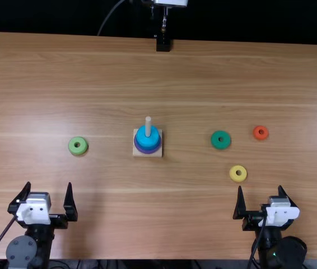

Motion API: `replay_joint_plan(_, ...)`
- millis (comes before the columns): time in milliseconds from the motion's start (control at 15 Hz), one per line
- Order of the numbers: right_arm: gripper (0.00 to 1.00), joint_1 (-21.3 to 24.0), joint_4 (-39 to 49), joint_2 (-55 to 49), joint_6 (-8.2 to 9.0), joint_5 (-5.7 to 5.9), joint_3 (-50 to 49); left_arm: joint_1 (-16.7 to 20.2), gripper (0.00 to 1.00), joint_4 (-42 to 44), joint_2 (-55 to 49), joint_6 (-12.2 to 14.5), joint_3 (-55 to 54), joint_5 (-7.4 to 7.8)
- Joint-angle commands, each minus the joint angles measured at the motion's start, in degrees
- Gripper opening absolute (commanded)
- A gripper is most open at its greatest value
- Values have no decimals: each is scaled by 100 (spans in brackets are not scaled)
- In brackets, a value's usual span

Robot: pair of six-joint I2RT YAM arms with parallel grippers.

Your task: Build the Hanoi tower: stack the rings onto the peg from bottom to top in this color order: purple, dark blue, light blue, dark green, light green, yellow, orange.

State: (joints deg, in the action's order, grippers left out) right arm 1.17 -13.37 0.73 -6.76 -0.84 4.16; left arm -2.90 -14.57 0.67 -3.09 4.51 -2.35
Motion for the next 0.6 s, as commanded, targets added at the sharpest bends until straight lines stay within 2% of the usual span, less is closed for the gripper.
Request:
replay_joint_plan(0, 100, 32, -399, -73, -9, -32, -320, 44, 100, -695, -67, 77, -451, -39)
replay_joint_plan(133, 100, 32, -389, -73, -9, -32, -320, 35, 100, -1148, -67, 77, -451, -39)
replay_joint_plan(533, 100, 32, -399, -73, -9, -32, -320, 35, 100, -1148, -67, 25, -451, -71)
